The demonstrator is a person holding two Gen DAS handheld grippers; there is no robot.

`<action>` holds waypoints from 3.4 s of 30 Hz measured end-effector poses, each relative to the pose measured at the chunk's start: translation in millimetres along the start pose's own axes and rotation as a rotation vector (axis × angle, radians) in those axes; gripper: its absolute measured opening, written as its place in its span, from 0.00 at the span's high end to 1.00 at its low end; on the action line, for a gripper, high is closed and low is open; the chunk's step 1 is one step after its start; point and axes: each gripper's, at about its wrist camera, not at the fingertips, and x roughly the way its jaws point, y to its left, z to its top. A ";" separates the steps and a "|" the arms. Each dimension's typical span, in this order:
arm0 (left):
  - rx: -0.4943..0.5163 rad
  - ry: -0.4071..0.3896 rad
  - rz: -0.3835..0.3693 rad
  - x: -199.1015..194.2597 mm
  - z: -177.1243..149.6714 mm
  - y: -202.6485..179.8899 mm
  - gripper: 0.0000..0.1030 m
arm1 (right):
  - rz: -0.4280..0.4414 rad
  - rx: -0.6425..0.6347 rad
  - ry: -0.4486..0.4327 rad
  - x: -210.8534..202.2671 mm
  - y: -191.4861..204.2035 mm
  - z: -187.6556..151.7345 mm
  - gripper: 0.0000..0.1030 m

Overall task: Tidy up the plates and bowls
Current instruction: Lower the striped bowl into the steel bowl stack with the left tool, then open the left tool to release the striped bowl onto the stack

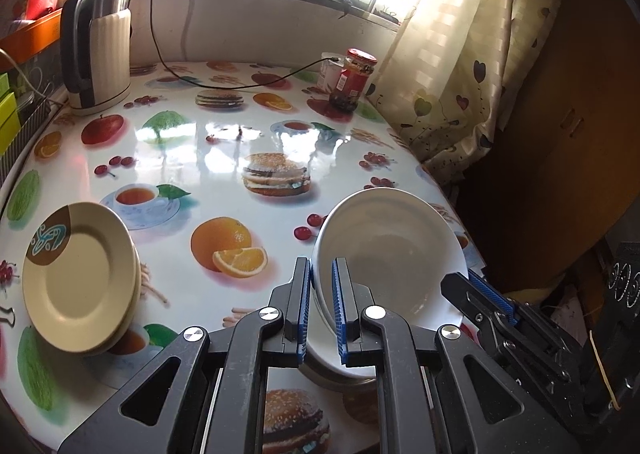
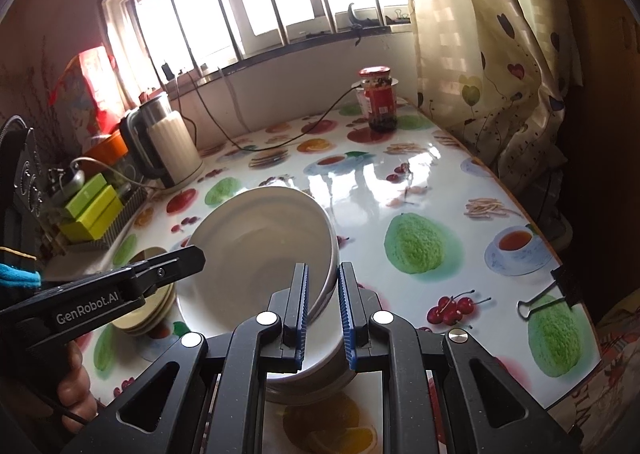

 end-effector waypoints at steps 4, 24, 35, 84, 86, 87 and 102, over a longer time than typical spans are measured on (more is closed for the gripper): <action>-0.010 0.011 0.001 2.8 -3.8 2.3 0.89 | 0.001 -0.002 0.014 3.2 1.0 -3.2 0.85; -0.025 0.056 0.008 15.7 -10.2 6.3 0.89 | -0.003 0.009 0.062 13.4 -1.9 -12.0 0.84; -0.034 0.072 0.010 21.5 -13.9 7.6 0.89 | -0.004 0.014 0.075 17.9 -4.5 -15.3 0.83; -0.022 0.024 0.000 11.8 -15.0 9.2 0.66 | 0.006 0.055 0.043 11.1 -14.8 -14.7 0.65; -0.015 0.019 0.010 10.0 -15.2 10.7 0.65 | 0.006 0.059 0.028 7.2 -16.9 -13.7 0.64; -0.017 0.016 0.012 9.0 -15.7 12.3 0.65 | 0.005 0.062 0.023 5.5 -18.6 -13.1 0.63; -0.088 0.019 0.011 9.9 -32.1 51.9 0.63 | -0.025 0.144 0.019 3.2 -60.3 -23.2 0.62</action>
